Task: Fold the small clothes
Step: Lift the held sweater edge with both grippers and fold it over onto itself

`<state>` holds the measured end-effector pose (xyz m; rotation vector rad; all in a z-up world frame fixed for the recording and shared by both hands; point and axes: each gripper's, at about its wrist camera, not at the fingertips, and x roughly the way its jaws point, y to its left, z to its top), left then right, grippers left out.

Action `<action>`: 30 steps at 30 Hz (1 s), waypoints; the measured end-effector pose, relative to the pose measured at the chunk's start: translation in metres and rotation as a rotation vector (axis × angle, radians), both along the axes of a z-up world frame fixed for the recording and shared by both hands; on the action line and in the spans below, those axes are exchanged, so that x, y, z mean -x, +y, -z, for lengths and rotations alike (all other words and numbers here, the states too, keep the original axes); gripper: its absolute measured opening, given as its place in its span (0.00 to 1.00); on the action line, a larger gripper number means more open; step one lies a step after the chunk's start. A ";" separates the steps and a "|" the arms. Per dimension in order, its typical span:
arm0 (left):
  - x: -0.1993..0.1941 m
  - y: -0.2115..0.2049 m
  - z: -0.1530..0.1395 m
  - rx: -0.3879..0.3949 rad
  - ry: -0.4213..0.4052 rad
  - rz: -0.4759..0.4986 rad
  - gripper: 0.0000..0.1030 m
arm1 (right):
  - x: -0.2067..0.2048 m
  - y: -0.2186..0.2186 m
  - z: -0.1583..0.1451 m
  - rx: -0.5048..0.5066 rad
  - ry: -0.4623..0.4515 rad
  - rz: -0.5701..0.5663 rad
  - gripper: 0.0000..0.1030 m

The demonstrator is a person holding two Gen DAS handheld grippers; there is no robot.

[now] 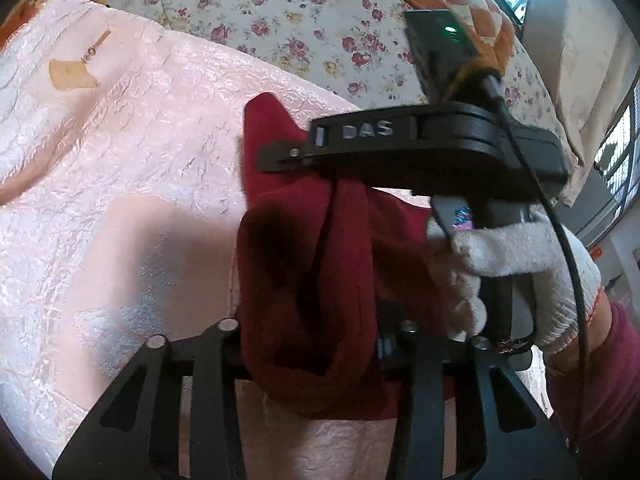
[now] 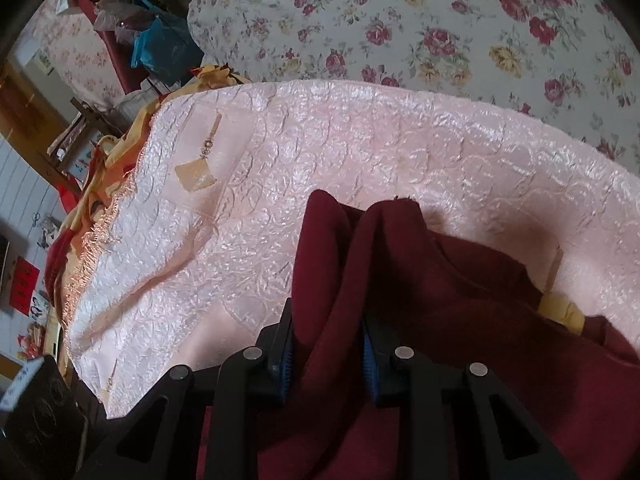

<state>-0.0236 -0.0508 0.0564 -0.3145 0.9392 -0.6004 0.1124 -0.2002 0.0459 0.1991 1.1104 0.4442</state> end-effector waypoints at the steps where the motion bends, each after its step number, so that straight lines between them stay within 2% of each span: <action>1: 0.001 0.000 0.000 0.004 -0.001 -0.002 0.35 | -0.003 0.002 0.001 0.005 0.009 0.005 0.27; 2: 0.001 0.001 0.001 0.006 -0.001 -0.003 0.34 | -0.005 0.003 0.002 0.011 0.013 0.009 0.29; 3: 0.000 0.001 0.002 0.005 0.000 -0.004 0.34 | -0.007 0.006 0.003 0.027 0.014 0.012 0.37; 4: 0.000 0.001 0.003 0.004 0.000 -0.005 0.34 | -0.011 0.010 0.003 0.045 0.013 0.011 0.42; 8: -0.002 0.000 0.005 -0.006 0.002 -0.003 0.34 | -0.018 0.020 0.012 0.092 0.014 -0.003 0.41; 13: -0.004 -0.005 0.002 -0.012 0.000 -0.002 0.29 | -0.003 0.004 0.005 0.014 -0.037 0.041 0.24; 15: 0.000 -0.006 -0.001 -0.012 -0.005 -0.002 0.26 | 0.004 -0.005 -0.003 -0.026 -0.051 0.055 0.21; 20: 0.013 -0.019 -0.024 -0.015 -0.043 0.032 0.23 | 0.029 -0.031 -0.031 -0.086 -0.085 0.076 0.20; 25: 0.025 -0.049 -0.049 -0.007 -0.057 0.086 0.21 | 0.056 -0.070 -0.058 -0.141 -0.123 0.118 0.20; 30: 0.037 -0.087 -0.069 -0.035 -0.079 0.144 0.20 | 0.083 -0.114 -0.076 -0.178 -0.160 0.169 0.20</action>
